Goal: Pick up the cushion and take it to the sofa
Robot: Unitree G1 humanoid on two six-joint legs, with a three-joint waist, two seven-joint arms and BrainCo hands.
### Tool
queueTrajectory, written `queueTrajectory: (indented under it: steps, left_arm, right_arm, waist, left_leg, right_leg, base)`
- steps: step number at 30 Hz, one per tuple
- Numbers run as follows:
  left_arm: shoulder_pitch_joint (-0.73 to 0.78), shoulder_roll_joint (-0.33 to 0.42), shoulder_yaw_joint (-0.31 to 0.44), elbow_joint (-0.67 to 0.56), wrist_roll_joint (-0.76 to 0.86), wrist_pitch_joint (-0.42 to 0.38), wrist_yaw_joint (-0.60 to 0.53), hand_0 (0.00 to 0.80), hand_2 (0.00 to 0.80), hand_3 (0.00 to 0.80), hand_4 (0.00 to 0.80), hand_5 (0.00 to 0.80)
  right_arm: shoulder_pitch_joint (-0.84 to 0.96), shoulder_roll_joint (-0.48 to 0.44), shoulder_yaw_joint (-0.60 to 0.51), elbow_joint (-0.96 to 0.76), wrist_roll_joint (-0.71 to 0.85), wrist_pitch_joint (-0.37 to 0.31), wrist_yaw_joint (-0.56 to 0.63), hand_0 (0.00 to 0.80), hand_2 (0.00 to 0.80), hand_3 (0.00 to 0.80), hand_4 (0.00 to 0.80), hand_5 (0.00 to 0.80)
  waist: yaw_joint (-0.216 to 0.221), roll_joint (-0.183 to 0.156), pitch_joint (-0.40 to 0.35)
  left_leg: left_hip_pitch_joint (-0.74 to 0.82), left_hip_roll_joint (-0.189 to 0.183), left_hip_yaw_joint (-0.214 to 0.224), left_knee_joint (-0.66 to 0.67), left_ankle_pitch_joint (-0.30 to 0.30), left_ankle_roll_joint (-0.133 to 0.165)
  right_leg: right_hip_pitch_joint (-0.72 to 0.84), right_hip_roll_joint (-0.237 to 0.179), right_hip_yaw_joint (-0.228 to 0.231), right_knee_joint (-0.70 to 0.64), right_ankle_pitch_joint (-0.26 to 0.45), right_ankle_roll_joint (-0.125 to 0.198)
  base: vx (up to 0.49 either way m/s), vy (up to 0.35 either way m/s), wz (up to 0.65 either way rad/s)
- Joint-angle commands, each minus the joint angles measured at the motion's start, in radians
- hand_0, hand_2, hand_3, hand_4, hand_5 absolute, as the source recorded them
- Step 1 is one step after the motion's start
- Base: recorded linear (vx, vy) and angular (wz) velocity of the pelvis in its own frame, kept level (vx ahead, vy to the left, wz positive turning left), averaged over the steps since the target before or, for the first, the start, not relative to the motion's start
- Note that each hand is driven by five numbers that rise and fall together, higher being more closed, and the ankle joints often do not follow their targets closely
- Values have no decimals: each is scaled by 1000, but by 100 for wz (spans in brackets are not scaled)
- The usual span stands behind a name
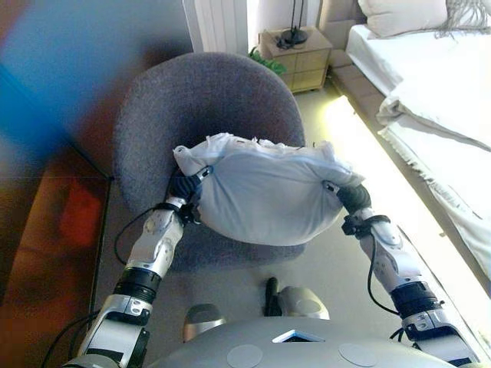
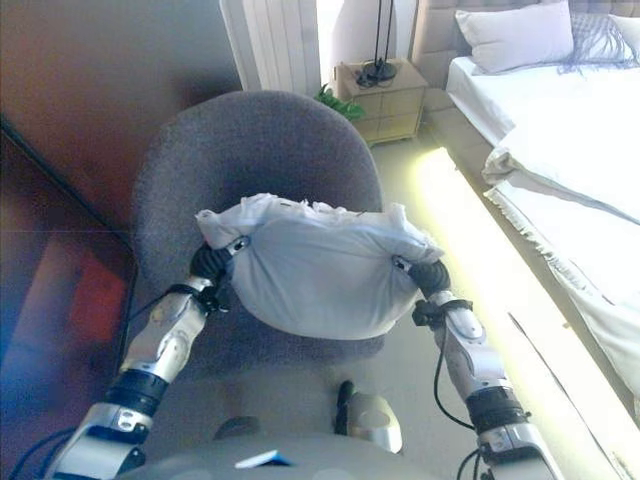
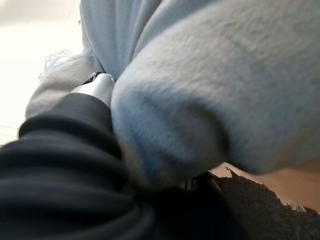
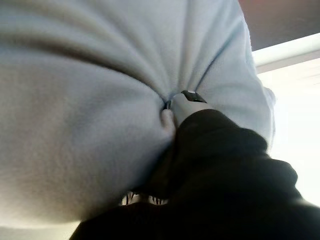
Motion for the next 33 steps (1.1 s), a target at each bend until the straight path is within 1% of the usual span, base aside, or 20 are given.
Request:
queueTrajectory:
  steps: [1, 3, 5, 7, 9, 11, 12, 14, 17, 19, 20, 22, 23, 24, 26, 28, 31, 33]
  left_arm:
    - [-59, 6, 9, -112, -61, -83, -45, 800, 800, 800, 800, 800]
    - [-56, 4, 13, -103, -57, -87, -44, 800, 800, 800, 800, 800]
    - [-45, 6, 24, -102, -54, -93, -44, 800, 800, 800, 800, 800]
    - [-34, 10, 36, -90, -56, -105, -48, 800, 800, 800, 800, 800]
    - [-38, 13, 48, -77, -77, -102, -65, 800, 800, 800, 800, 800]
    - [-60, 13, 48, -61, -75, -101, -71, 800, 800, 800, 800, 800]
    - [-72, 14, 40, -54, -74, -102, -64, 800, 800, 800, 800, 800]
    - [-86, 17, 30, -39, -73, -105, -62, 800, 800, 800, 800, 800]
    - [-104, 21, 15, -48, -62, -92, -61, 800, 800, 800, 800, 800]
    - [-119, 16, 4, -50, -40, -85, -65, 800, 800, 800, 800, 800]
    - [-120, 17, 3, -51, -37, -80, -69, 800, 800, 800, 800, 800]
    - [-117, 17, 5, -57, -31, -69, -75, 800, 800, 800, 800, 800]
    - [-113, 18, 9, -61, -32, -61, -75, 800, 800, 800, 800, 800]
    - [-110, 19, 15, -65, -32, -52, -73, 800, 800, 800, 800, 800]
    - [-105, 20, 24, -73, -29, -35, -68, 800, 800, 800, 800, 800]
    - [-102, 24, 24, -75, -26, -33, -59, 800, 800, 800, 800, 800]
    - [-115, 29, 13, -68, -31, -40, -45, 800, 800, 800, 800, 800]
    - [-129, 27, 7, -72, -26, -36, -38, 800, 800, 800, 800, 800]
  right_arm:
    - [-98, 18, 15, -113, 55, -27, 19, 800, 800, 800, 800, 800]
    - [-97, 20, 33, -111, 55, -21, 25, 800, 800, 800, 800, 800]
    - [-94, 27, 53, -106, 55, -23, 39, 800, 800, 800, 800, 800]
    - [-88, 35, 65, -104, 38, -27, 50, 800, 800, 800, 800, 800]
    - [-84, 35, 64, -109, 26, -25, 46, 800, 800, 800, 800, 800]
    - [-96, 35, 63, -98, 22, -38, 42, 800, 800, 800, 800, 800]
    - [-105, 41, 65, -95, 24, -44, 33, 800, 800, 800, 800, 800]
    - [-112, 43, 60, -98, 41, -43, 22, 800, 800, 800, 800, 800]
    - [-116, 52, 53, -103, 39, -53, -4, 800, 800, 800, 800, 800]
    - [-123, 78, 52, -94, 31, -69, -21, 800, 800, 800, 800, 800]
    - [-119, 89, 50, -92, 28, -74, -25, 800, 800, 800, 800, 800]
    - [-107, 105, 51, -104, 22, -70, -43, 800, 800, 800, 800, 800]
    - [-101, 109, 52, -109, 24, -64, -44, 800, 800, 800, 800, 800]
    - [-95, 112, 57, -114, 23, -58, -45, 800, 800, 800, 800, 800]
    - [-87, 118, 63, -109, 10, -52, -41, 800, 800, 800, 800, 800]
    - [-89, 117, 66, -102, 9, -52, -32, 800, 800, 800, 800, 800]
    - [-127, 116, 65, -76, 21, -50, -25, 800, 800, 800, 800, 800]
    - [-173, 118, 64, -51, 33, -44, -30, 800, 800, 800, 800, 800]
  waist:
    - [34, 16, -29]
    - [57, 23, -29]
    - [78, 28, -36]
    - [87, 32, -44]
    - [88, 36, -54]
    - [87, 38, -59]
    - [88, 38, -61]
    - [85, 37, -62]
    - [88, 25, -63]
    - [96, 22, -61]
    - [98, 22, -61]
    - [102, 27, -61]
    - [102, 31, -60]
    - [102, 34, -59]
    - [99, 36, -58]
    - [91, 33, -52]
    - [71, 17, -27]
    - [62, 0, -6]
  left_leg:
    - [-5, -6, 1, -239, 123, 18]
    - [-33, -7, -29, -321, 156, 6]
    - [-58, -7, -48, -382, 170, 4]
    - [-59, -14, -43, -424, 159, 9]
    - [-56, -20, -24, -435, 142, 14]
    - [-49, -25, -16, -434, 124, 24]
    - [-44, -36, -28, -440, 116, 32]
    - [-43, -52, -35, -427, 101, 47]
    - [-65, -88, -34, -382, 66, 86]
    - [-76, -114, -35, -359, 44, 111]
    - [-77, -125, -32, -348, 35, 123]
    - [-66, -144, -23, -336, 15, 145]
    - [-55, -149, -15, -335, 8, 151]
    - [-40, -154, -5, -338, 5, 153]
    - [-9, -159, 10, -351, 4, 149]
    - [17, -159, 11, -365, 3, 138]
    - [46, -162, 2, -363, -33, 126]
    - [59, -168, -9, -351, -71, 127]
  right_leg:
    - [154, -41, 75, -16, -47, 93]
    - [198, -42, 92, -30, -68, 100]
    - [244, -48, 105, -50, -84, 108]
    - [274, -56, 112, -66, -92, 116]
    - [289, -72, 100, -66, -101, 126]
    - [282, -90, 85, -50, -111, 134]
    - [270, -101, 78, -32, -109, 140]
    - [252, -114, 84, -7, -105, 149]
    - [220, -151, 96, 40, -75, 167]
    - [196, -185, 98, 103, -50, 168]
    - [180, -205, 98, 148, -25, 167]
    - [122, -245, 95, 283, 37, 158]
    - [98, -258, 87, 337, 54, 151]
    - [73, -267, 79, 363, 71, 148]
    - [47, -266, 56, 323, 81, 143]
    - [40, -247, 49, 232, 88, 148]
    - [-3, -215, 70, 73, 113, 172]
    - [-52, -204, 89, 12, 153, 197]
  base:
    - [209, 75, 10]
    - [235, 75, 2]
    - [244, 95, -55]
    - [209, 117, -71]
    - [176, 143, 0]
    - [144, 153, 0]
    - [149, 159, -7]
    - [142, 149, -3]
    - [108, 130, 1]
    - [119, 175, -1]
    - [117, 176, 0]
    - [138, 215, -2]
    - [157, 215, -13]
    - [166, 160, -19]
    - [190, 64, -36]
    - [202, -52, -40]
    - [192, -117, -29]
    - [168, -119, -33]
